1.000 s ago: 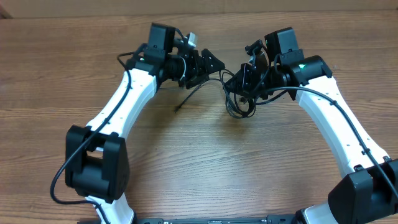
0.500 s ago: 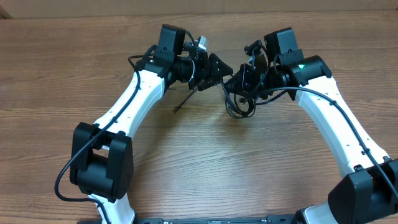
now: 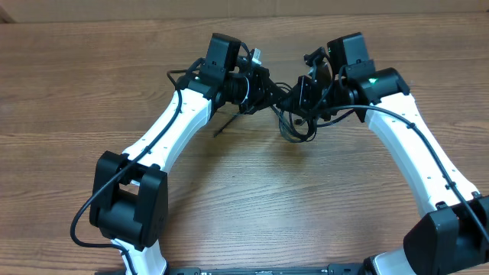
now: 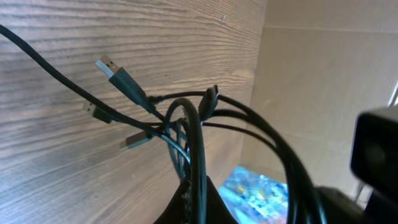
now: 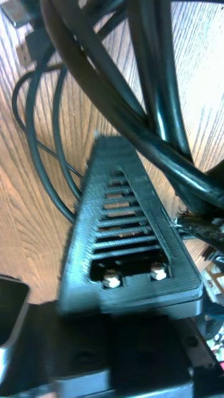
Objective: Untangle cables
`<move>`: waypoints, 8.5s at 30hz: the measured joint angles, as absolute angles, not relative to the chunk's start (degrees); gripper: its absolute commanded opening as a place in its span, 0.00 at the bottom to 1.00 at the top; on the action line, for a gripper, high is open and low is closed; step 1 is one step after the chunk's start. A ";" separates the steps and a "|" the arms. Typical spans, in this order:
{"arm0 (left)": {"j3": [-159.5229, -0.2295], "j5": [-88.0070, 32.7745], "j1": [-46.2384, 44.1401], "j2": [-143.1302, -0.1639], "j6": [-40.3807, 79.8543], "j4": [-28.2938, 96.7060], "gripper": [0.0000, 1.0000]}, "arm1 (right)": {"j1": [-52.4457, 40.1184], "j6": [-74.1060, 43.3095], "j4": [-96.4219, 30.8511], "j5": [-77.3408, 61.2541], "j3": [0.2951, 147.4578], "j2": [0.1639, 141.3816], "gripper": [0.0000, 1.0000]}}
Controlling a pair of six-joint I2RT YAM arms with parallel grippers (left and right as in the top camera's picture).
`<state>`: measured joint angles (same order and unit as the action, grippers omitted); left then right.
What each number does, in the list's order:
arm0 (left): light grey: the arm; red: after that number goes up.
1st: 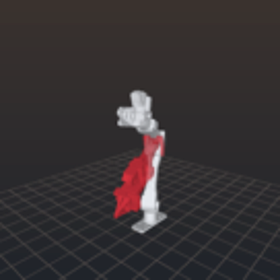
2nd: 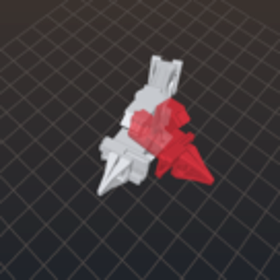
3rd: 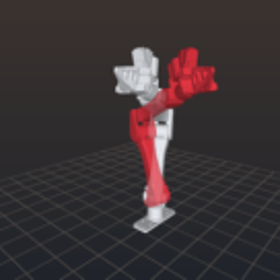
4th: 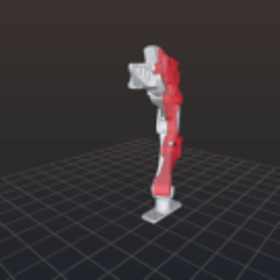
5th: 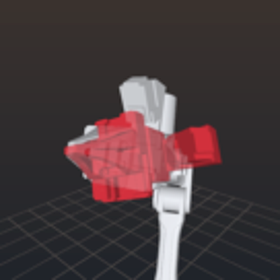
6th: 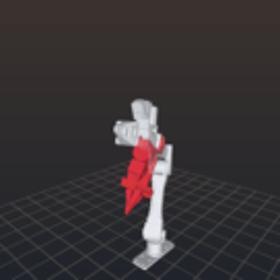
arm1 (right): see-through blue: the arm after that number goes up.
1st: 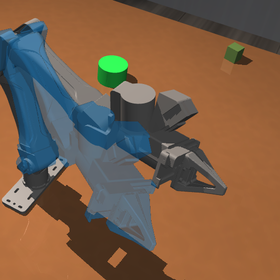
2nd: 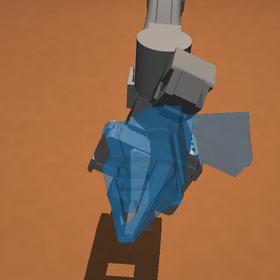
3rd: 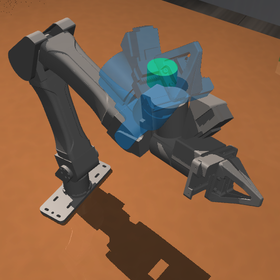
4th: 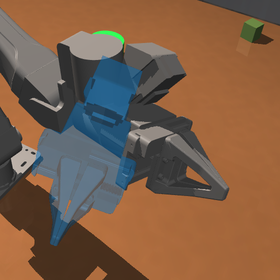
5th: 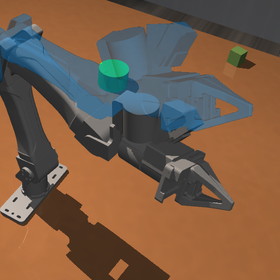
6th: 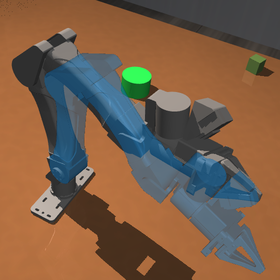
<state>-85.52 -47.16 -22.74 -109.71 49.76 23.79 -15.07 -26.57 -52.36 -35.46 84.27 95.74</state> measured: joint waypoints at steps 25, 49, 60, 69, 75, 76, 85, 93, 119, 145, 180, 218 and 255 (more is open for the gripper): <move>-85.49 -15.75 -15.49 -97.95 19.27 50.72 0.04 | 0.75 -33.36 -59.90 -24.97 85.60 95.74 0.04; -85.47 -26.48 -14.17 -89.34 8.78 52.34 0.04 | 1.80 -10.09 -66.63 -37.47 85.62 95.74 0.68; -84.95 -38.52 -14.63 -97.21 5.72 44.66 0.04 | 1.21 -7.01 -68.14 -43.09 85.62 95.74 0.65; -84.95 -32.03 -14.63 -97.21 37.39 43.18 0.04 | -11.94 -6.24 -55.61 -47.77 85.84 95.74 0.65; -84.95 -33.21 -14.46 -97.21 53.47 41.93 0.04 | -20.12 -7.22 -49.60 -44.66 85.93 95.74 0.56; -84.95 -34.57 -14.24 -97.21 56.45 41.91 0.04 | -20.99 -7.44 -48.60 -44.03 85.93 95.74 0.55; -84.95 -43.05 -13.08 -97.21 66.85 40.01 0.04 | -24.69 -7.77 -43.90 -41.25 85.91 95.74 0.44; -84.95 -45.30 -13.08 -97.21 68.69 39.68 0.04 | -26.35 -7.84 -42.68 -38.04 85.84 95.74 0.11; -85.43 -51.55 -2.37 -97.19 12.75 45.08 0.56 | -20.40 -16.16 -42.11 -38.81 85.82 96.05 0.04; -63.55 -14.09 -5.56 -96.90 22.72 32.03 0.66 | -14.50 -23.97 -53.67 -23.99 85.95 95.83 0.23; -63.11 7.81 -9.98 -107.28 16.16 24.05 0.64 | -14.50 -22.85 -55.53 -24.01 85.95 95.83 0.24; -87.48 -14.81 -14.22 -85.01 21.34 37.15 0.04 | -16.23 -0.10 -53.98 -44.91 85.95 95.39 0.29; -87.48 -35.35 -15.29 -85.03 64.38 36.42 0.04 | -28.34 -3.05 -32.40 -39.83 86.06 93.27 0.04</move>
<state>-87.48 -35.35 -15.29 -85.03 64.38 36.42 -28.34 -3.05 -32.40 -39.83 86.06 93.27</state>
